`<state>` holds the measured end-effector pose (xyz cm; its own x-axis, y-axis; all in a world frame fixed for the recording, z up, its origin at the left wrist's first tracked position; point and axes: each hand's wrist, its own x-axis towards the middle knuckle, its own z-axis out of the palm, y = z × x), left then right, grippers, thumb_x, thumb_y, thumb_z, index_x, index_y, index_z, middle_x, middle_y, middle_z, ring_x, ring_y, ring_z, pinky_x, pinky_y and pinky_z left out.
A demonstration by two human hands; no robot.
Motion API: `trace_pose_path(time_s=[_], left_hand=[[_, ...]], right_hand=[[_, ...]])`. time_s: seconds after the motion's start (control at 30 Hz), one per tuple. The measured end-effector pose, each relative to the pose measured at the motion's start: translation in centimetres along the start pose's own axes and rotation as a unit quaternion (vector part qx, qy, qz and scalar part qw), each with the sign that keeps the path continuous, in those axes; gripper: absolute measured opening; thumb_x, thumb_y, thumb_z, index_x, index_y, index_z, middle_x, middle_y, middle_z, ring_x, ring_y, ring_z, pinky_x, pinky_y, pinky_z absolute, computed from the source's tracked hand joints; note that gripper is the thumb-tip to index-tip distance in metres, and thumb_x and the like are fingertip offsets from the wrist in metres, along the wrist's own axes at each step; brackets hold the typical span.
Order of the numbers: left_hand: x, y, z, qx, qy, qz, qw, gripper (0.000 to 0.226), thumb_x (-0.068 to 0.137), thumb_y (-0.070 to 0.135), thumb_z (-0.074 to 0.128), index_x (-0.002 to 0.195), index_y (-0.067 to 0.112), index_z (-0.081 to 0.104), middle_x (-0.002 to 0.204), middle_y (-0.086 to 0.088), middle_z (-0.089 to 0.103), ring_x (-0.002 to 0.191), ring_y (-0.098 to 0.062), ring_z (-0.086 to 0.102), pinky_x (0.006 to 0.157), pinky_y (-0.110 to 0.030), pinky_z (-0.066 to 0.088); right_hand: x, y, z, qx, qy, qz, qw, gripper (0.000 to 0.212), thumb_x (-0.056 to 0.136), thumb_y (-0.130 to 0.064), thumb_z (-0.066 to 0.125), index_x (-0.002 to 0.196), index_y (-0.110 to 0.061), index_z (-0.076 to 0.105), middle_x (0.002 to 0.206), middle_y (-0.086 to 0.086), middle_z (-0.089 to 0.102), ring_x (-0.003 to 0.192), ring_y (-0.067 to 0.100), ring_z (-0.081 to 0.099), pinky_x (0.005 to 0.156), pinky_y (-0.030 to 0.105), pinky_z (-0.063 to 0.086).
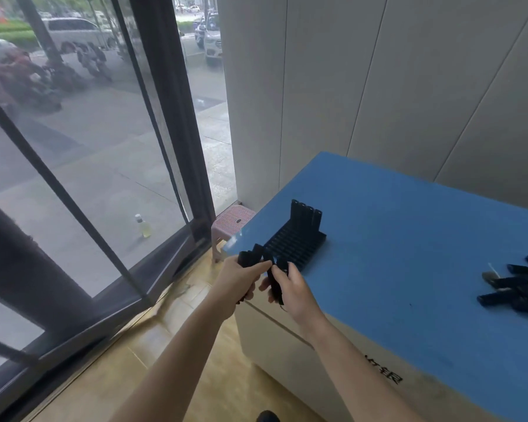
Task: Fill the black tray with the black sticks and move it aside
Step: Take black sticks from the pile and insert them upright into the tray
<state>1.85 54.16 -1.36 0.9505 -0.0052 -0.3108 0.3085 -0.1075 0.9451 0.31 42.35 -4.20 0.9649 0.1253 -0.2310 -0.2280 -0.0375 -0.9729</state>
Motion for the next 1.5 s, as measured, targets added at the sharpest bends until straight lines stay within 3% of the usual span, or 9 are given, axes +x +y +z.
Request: trace_pose_path(time_s=[0.17,0.4,0.53,0.7,0.83,0.97,1.2,1.37,1.5], left_hand=[[5.4,0.9,-0.8,0.016,-0.014,-0.017,1.000,0.016,0.089,0.012,0.060,0.074,0.012,0.053,0.058,-0.004,0.042,0.043,-0.010,0.034,0.039,-0.018,0.032],[11.8,1.9,-1.5,0.032,-0.051,-0.014,0.998,0.019,0.088,0.014,0.062,0.073,0.009,0.051,0.057,-0.004,0.039,0.043,-0.012,0.032,0.040,-0.020,0.030],[14.0,2.2,-0.7,0.047,-0.078,-0.014,0.996,0.021,0.089,0.014,0.062,0.071,0.011,0.052,0.054,-0.003,0.041,0.041,-0.011,0.033,0.040,-0.019,0.031],[16.8,2.7,-0.2,0.065,-0.107,-0.012,0.992,0.020,0.088,0.014,0.062,0.071,0.011,0.051,0.055,-0.003,0.041,0.044,-0.012,0.035,0.042,-0.021,0.033],[18.7,3.2,-0.2,0.073,-0.144,-0.007,0.987,0.020,0.088,0.014,0.063,0.073,0.010,0.050,0.055,-0.003,0.041,0.044,-0.012,0.034,0.042,-0.021,0.032],[20.7,3.6,-0.8,0.097,-0.174,-0.003,0.980,0.017,0.087,0.016,0.063,0.077,0.009,0.052,0.056,-0.003,0.042,0.046,-0.013,0.035,0.044,-0.025,0.032],[22.7,4.8,-1.1,0.081,-0.222,0.018,0.971,0.015,0.088,0.012,0.062,0.078,0.007,0.052,0.055,-0.002,0.042,0.042,-0.011,0.035,0.039,-0.020,0.033],[23.7,4.9,-0.9,0.071,-0.246,0.016,0.966,0.019,0.088,0.011,0.061,0.075,0.008,0.048,0.055,-0.002,0.039,0.042,-0.011,0.032,0.039,-0.021,0.030],[24.2,5.1,-0.9,0.080,-0.262,0.015,0.962,0.019,0.089,0.011,0.060,0.075,0.007,0.048,0.056,-0.003,0.038,0.044,-0.013,0.031,0.042,-0.024,0.029]], right_hand=[[4.9,-0.9,-0.5,-0.014,0.041,0.028,0.999,0.029,0.098,-0.027,0.034,0.104,-0.006,0.054,0.074,0.005,0.060,0.063,0.013,0.052,0.054,0.016,0.044],[8.8,-0.1,-4.3,-0.067,0.136,0.015,0.988,0.017,0.097,-0.026,0.035,0.100,-0.012,0.045,0.060,-0.003,0.037,0.048,0.008,0.029,0.047,0.020,0.028],[8.8,0.4,-6.5,-0.119,0.203,-0.007,0.972,0.031,0.091,-0.036,0.052,0.102,-0.013,0.035,0.083,-0.003,0.049,0.068,0.010,0.048,0.055,0.015,0.038],[9.4,0.9,-8.8,-0.148,0.275,-0.006,0.950,0.024,0.096,-0.032,0.041,0.088,-0.011,0.034,0.073,0.003,0.048,0.060,0.014,0.042,0.055,0.023,0.035],[10.4,0.8,-9.6,-0.135,0.323,0.006,0.937,0.025,0.099,-0.031,0.035,0.087,-0.014,0.049,0.084,0.000,0.056,0.078,0.016,0.053,0.071,0.029,0.040],[11.6,0.1,-10.1,-0.222,0.362,-0.024,0.905,0.026,0.097,-0.027,0.042,0.096,-0.010,0.062,0.094,0.003,0.055,0.087,0.016,0.053,0.072,0.023,0.035],[12.9,-1.3,-10.4,-0.235,0.393,-0.067,0.886,0.019,0.089,-0.015,0.061,0.106,-0.009,0.056,0.090,0.002,0.068,0.081,0.014,0.064,0.069,0.007,0.045],[13.4,-0.9,-10.0,-0.243,0.371,-0.055,0.894,0.014,0.092,-0.015,0.055,0.095,-0.021,0.042,0.096,0.003,0.067,0.085,0.020,0.067,0.083,0.038,0.053],[13.4,-0.5,-9.7,-0.242,0.368,-0.046,0.896,0.015,0.091,-0.017,0.056,0.094,-0.025,0.044,0.102,0.000,0.063,0.092,0.017,0.064,0.088,0.037,0.052]])
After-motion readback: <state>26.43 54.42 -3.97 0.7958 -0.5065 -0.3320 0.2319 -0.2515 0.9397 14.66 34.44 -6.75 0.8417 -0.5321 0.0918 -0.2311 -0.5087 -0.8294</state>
